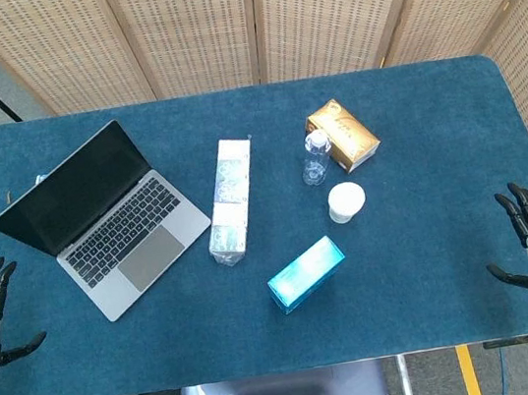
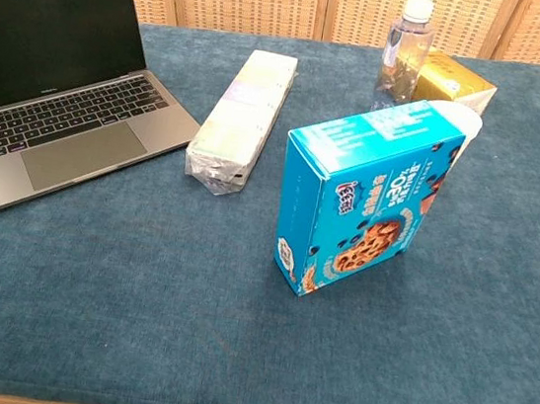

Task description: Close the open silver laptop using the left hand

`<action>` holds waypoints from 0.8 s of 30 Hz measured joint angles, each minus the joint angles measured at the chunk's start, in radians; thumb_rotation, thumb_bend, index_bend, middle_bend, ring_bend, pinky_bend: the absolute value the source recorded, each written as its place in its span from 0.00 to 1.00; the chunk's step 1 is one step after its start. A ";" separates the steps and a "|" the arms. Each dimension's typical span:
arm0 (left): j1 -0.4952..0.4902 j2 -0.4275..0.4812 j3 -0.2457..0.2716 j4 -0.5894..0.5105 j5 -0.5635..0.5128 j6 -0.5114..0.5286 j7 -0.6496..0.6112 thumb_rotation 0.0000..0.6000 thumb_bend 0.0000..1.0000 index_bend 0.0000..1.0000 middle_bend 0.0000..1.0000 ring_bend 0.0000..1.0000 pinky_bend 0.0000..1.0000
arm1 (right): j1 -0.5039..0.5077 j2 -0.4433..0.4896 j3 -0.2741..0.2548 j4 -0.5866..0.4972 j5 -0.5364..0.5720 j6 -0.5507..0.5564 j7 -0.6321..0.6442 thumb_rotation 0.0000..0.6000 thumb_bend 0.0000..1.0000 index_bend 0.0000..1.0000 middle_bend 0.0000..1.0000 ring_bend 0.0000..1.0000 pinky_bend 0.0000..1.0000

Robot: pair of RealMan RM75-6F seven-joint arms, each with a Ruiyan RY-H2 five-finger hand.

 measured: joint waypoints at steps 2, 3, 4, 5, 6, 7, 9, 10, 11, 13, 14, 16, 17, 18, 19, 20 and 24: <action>0.000 0.000 0.001 0.001 0.003 0.001 -0.002 1.00 0.00 0.00 0.00 0.00 0.00 | 0.000 0.001 -0.001 -0.001 -0.001 -0.001 0.002 1.00 0.00 0.00 0.00 0.00 0.00; 0.000 -0.001 0.001 0.002 0.004 0.001 -0.004 1.00 0.00 0.00 0.00 0.00 0.00 | 0.000 0.001 -0.001 -0.002 -0.002 0.000 0.002 1.00 0.00 0.00 0.00 0.00 0.00; 0.001 -0.001 0.001 0.003 0.005 0.002 -0.004 1.00 0.00 0.00 0.00 0.00 0.00 | 0.000 0.002 -0.001 -0.002 -0.003 0.001 0.002 1.00 0.00 0.00 0.00 0.00 0.00; 0.001 -0.002 0.002 0.005 0.007 0.003 -0.005 1.00 0.00 0.00 0.00 0.00 0.00 | -0.001 0.002 -0.001 -0.003 -0.004 0.002 0.003 1.00 0.00 0.00 0.00 0.00 0.00; 0.001 -0.002 0.002 0.006 0.009 0.004 -0.006 1.00 0.00 0.00 0.00 0.00 0.00 | -0.001 0.003 -0.002 -0.003 -0.005 0.003 0.003 1.00 0.00 0.00 0.00 0.00 0.00; 0.001 -0.003 0.003 0.007 0.010 0.004 -0.006 1.00 0.00 0.00 0.00 0.00 0.00 | -0.001 0.003 -0.002 -0.003 -0.005 0.003 0.004 1.00 0.00 0.00 0.00 0.00 0.00; 0.002 -0.005 0.003 0.009 0.014 0.007 -0.006 1.00 0.00 0.00 0.00 0.00 0.00 | -0.002 0.003 -0.002 -0.001 -0.004 0.001 0.004 1.00 0.00 0.00 0.00 0.00 0.00; 0.002 -0.006 0.002 0.010 0.014 0.008 -0.005 1.00 0.00 0.00 0.00 0.00 0.00 | -0.002 0.003 -0.003 -0.001 -0.004 0.001 0.004 1.00 0.00 0.00 0.00 0.00 0.00; 0.002 -0.006 0.002 0.011 0.015 0.008 -0.003 1.00 0.00 0.00 0.00 0.00 0.00 | -0.002 0.003 -0.003 -0.001 -0.005 0.001 0.005 1.00 0.00 0.00 0.00 0.00 0.00; 0.001 -0.007 0.002 0.012 0.014 0.008 -0.001 1.00 0.00 0.00 0.00 0.00 0.00 | -0.002 0.003 -0.003 -0.001 -0.006 0.003 0.005 1.00 0.00 0.00 0.00 0.00 0.00; 0.001 -0.007 0.002 0.011 0.014 0.007 -0.002 1.00 0.00 0.00 0.00 0.00 0.00 | -0.002 0.003 -0.002 -0.002 -0.006 0.003 0.005 1.00 0.00 0.00 0.00 0.00 0.00; 0.000 -0.007 0.002 0.010 0.014 0.005 -0.009 0.95 0.00 0.00 0.00 0.00 0.00 | -0.001 0.003 -0.001 -0.002 -0.004 0.002 0.004 1.00 0.00 0.00 0.00 0.00 0.00; -0.002 -0.007 0.001 0.010 0.014 0.003 -0.019 0.85 0.00 0.00 0.00 0.00 0.00 | -0.001 0.003 -0.001 -0.002 -0.003 0.001 0.003 1.00 0.00 0.00 0.00 0.00 0.00; -0.003 -0.006 0.000 0.009 0.015 0.002 -0.029 0.72 0.00 0.00 0.00 0.00 0.00 | 0.000 0.002 0.000 -0.002 -0.002 0.000 0.003 1.00 0.00 0.00 0.00 0.00 0.00; -0.005 -0.006 -0.003 0.010 0.016 0.001 -0.043 0.63 0.00 0.00 0.00 0.00 0.00 | 0.000 0.002 0.000 -0.002 0.000 -0.002 0.002 1.00 0.00 0.00 0.00 0.00 0.00; -0.009 -0.007 -0.007 0.012 0.016 0.000 -0.066 0.55 0.00 0.00 0.00 0.00 0.00 | 0.001 0.002 0.001 -0.001 0.000 -0.002 0.001 1.00 0.00 0.00 0.00 0.00 0.00; -0.026 -0.011 -0.031 0.023 0.013 -0.007 -0.178 0.46 0.00 0.02 0.00 0.00 0.00 | 0.002 -0.002 0.000 0.001 0.003 -0.008 -0.006 1.00 0.00 0.00 0.00 0.00 0.00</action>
